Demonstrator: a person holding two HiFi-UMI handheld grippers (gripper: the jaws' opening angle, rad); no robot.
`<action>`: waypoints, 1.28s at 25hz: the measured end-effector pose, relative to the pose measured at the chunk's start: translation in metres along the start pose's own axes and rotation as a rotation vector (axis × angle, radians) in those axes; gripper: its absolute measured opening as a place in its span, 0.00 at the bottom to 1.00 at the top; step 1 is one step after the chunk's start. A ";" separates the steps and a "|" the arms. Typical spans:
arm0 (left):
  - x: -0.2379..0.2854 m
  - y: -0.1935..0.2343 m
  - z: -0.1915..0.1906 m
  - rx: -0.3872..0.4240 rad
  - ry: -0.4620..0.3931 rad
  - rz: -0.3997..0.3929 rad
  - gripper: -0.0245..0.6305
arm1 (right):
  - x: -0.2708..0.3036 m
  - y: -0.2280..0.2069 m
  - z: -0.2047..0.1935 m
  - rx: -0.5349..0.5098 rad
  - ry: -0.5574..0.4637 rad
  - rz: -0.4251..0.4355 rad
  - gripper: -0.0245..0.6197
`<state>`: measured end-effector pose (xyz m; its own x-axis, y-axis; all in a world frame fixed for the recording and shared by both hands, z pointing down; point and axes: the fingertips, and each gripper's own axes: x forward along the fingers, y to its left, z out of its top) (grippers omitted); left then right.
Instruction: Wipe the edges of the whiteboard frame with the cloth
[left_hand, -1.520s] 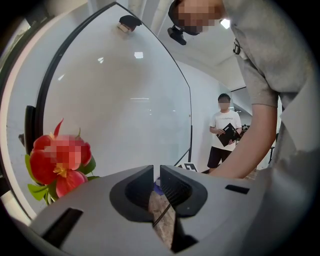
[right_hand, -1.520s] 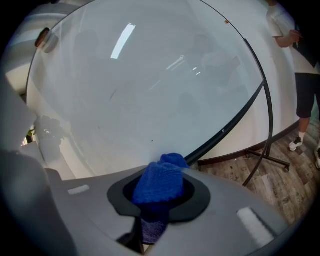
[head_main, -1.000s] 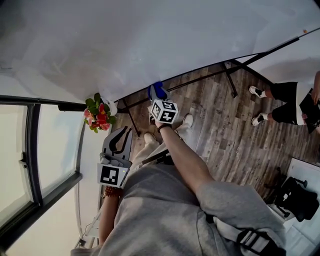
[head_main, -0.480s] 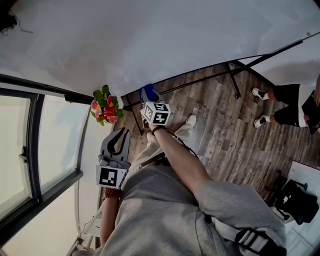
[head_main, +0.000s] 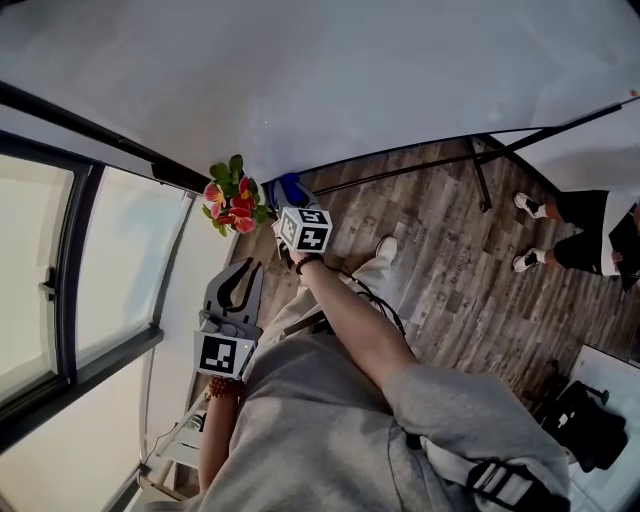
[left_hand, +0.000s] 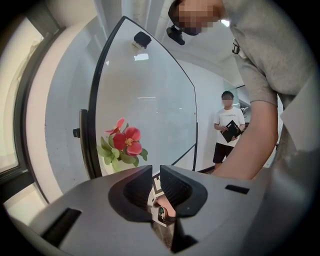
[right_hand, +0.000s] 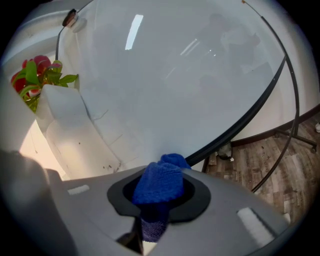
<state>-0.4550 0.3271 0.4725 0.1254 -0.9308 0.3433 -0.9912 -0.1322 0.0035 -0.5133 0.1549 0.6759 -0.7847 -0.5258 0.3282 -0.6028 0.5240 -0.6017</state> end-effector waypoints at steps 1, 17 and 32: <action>-0.002 0.001 0.000 -0.001 -0.001 0.004 0.10 | 0.002 0.006 -0.004 0.005 0.015 0.021 0.17; 0.034 -0.020 0.024 0.016 -0.073 -0.112 0.10 | -0.068 0.005 0.036 -0.426 0.365 0.350 0.19; 0.128 -0.087 0.150 0.109 -0.334 -0.273 0.10 | -0.249 0.067 0.264 -0.825 -0.355 0.118 0.19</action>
<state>-0.3462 0.1686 0.3748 0.4064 -0.9135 0.0213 -0.9119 -0.4069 -0.0533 -0.3199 0.1445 0.3618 -0.8397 -0.5423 -0.0285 -0.5404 0.8295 0.1410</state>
